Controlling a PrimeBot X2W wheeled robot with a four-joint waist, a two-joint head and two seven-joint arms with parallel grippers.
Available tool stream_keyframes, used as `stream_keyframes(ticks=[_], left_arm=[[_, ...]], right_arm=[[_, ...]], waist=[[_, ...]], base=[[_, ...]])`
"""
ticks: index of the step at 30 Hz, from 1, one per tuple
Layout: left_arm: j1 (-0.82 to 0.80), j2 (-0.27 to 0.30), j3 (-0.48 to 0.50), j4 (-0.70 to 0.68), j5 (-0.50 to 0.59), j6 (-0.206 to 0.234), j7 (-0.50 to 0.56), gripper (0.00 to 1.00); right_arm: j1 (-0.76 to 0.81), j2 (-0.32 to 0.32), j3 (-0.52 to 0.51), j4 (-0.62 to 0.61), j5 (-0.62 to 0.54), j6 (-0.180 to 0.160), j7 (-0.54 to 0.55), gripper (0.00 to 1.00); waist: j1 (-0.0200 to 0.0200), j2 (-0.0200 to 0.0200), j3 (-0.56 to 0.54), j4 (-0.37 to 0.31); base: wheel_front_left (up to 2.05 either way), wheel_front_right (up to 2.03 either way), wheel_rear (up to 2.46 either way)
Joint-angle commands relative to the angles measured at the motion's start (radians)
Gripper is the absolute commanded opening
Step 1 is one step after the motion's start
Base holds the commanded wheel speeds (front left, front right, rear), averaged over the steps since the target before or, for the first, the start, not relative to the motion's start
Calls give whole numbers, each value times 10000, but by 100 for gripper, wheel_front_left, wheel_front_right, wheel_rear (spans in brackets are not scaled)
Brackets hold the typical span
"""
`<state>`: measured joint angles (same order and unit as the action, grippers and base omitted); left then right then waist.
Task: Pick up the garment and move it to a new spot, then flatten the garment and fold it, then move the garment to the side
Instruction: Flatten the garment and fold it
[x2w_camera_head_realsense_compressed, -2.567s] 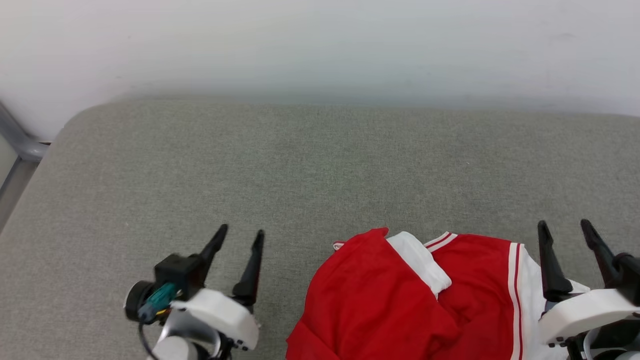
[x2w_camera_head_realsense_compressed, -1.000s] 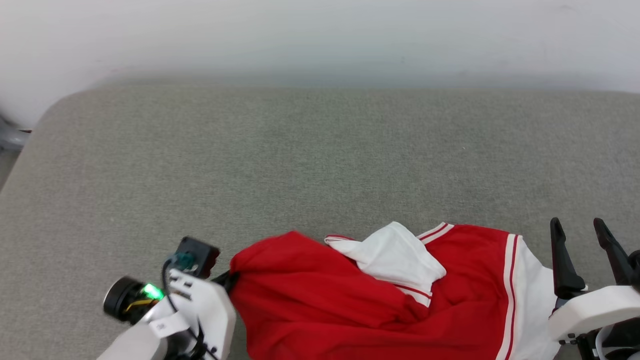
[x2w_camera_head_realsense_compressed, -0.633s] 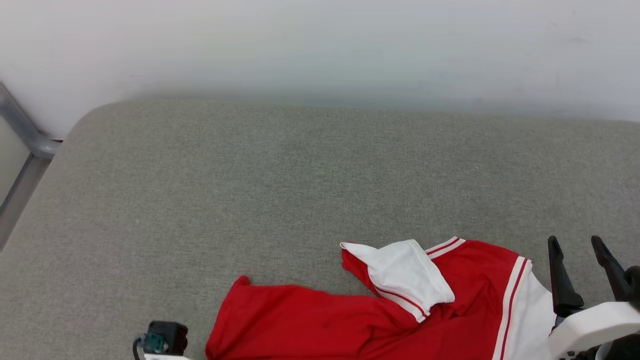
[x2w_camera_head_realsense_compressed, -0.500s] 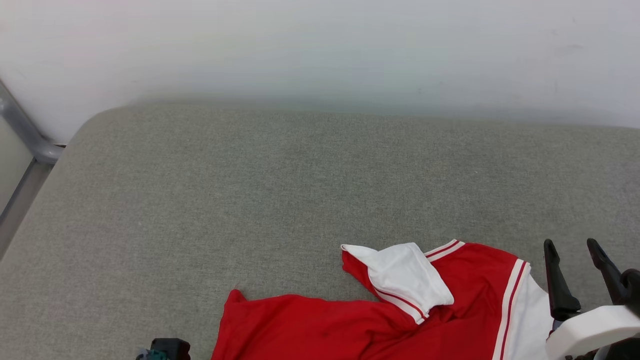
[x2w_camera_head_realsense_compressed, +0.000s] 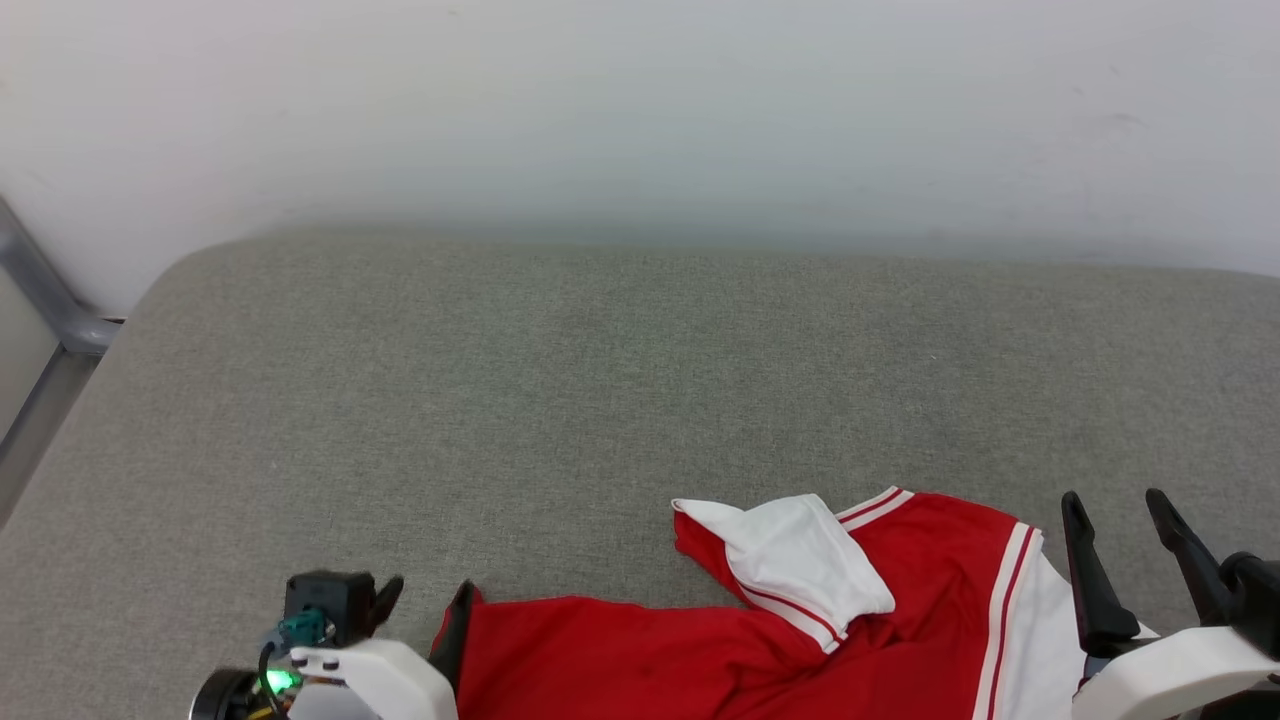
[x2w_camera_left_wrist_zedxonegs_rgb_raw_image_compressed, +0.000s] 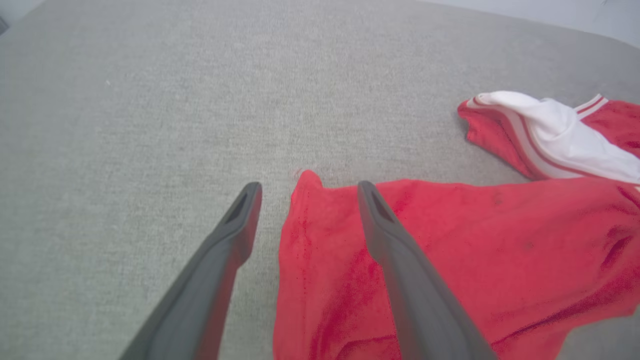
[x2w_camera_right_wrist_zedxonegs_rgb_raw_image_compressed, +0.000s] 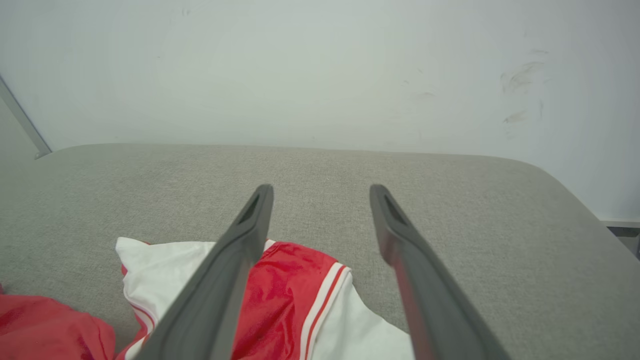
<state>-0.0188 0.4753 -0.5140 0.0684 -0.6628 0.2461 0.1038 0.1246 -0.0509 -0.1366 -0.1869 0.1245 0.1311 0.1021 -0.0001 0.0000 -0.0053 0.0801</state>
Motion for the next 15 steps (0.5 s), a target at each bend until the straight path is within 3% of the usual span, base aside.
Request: stream_keyframes(ticks=[1,7,15], left_arm=[[-587,16,-18,-168,413,-101,-479,100],[-1975,-393,-95,-342,966,-681,-1722,100],[-3756,-942,-519,165,1077,-1602,-1756,100]], right_arm=[[91,12,29,-30,55,-7,-28,100],[-203,12,18,-130,22,-7,5,100],[-644,12,49,-174,-33,-7,-52,100]], waist=[[1,0,59,-58],[1,0,487,-276],[1,0,1325,-651]], base=[[0,0,0],[0,0,0],[0,0,0]])
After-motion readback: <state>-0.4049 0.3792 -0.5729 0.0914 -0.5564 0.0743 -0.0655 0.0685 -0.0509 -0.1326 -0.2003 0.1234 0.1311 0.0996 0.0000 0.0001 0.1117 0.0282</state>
